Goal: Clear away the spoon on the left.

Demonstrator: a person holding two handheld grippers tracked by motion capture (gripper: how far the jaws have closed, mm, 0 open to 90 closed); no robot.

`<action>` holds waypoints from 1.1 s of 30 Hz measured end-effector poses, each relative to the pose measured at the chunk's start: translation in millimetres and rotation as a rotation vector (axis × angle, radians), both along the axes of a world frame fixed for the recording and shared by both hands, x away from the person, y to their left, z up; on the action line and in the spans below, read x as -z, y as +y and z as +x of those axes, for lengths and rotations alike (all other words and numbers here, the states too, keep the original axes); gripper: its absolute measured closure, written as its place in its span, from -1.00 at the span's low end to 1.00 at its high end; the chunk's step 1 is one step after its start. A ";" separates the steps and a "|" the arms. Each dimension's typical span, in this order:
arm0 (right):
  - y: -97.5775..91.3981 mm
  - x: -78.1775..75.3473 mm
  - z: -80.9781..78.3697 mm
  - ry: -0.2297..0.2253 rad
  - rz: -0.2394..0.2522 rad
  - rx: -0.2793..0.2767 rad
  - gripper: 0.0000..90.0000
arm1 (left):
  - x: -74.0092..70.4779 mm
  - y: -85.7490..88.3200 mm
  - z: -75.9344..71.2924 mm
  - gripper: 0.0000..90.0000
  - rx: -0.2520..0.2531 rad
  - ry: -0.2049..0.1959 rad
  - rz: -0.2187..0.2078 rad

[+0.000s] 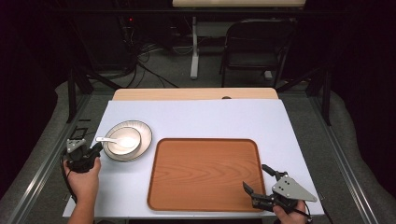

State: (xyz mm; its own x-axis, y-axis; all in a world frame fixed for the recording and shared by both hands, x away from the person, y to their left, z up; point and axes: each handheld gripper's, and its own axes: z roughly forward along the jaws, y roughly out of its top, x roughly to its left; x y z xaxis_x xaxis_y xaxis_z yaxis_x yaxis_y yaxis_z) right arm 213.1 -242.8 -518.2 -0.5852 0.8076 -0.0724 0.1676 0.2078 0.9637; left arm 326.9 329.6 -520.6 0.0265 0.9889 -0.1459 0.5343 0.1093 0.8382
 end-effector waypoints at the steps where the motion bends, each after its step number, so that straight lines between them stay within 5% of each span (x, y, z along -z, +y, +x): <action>1: -0.1 0.0 0.1 0.001 0.000 0.000 -0.68 | -0.2 1.6 1.7 0.99 -0.001 0.001 -0.014; 15: -0.3 0.0 0.2 0.002 -0.003 0.001 -0.68 | -5.9 -2.4 4.5 0.83 -0.008 -0.016 -0.075; 23: -0.2 0.0 0.1 0.003 -0.003 0.000 -0.68 | -4.6 -2.0 6.9 0.27 -0.034 0.019 -0.174; 33: -0.2 0.0 0.0 0.005 -0.002 -0.004 -0.68 | 5.0 0.6 19.6 0.04 -0.047 0.008 -0.214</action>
State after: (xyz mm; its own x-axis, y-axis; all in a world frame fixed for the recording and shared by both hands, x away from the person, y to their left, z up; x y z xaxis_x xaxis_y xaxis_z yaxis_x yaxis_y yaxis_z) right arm 213.1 -243.0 -518.3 -0.5890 0.8050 -0.0714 0.1716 0.2109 0.9623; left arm 346.5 330.2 -525.6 -0.0212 0.9354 -0.3528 0.5307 0.3096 0.7890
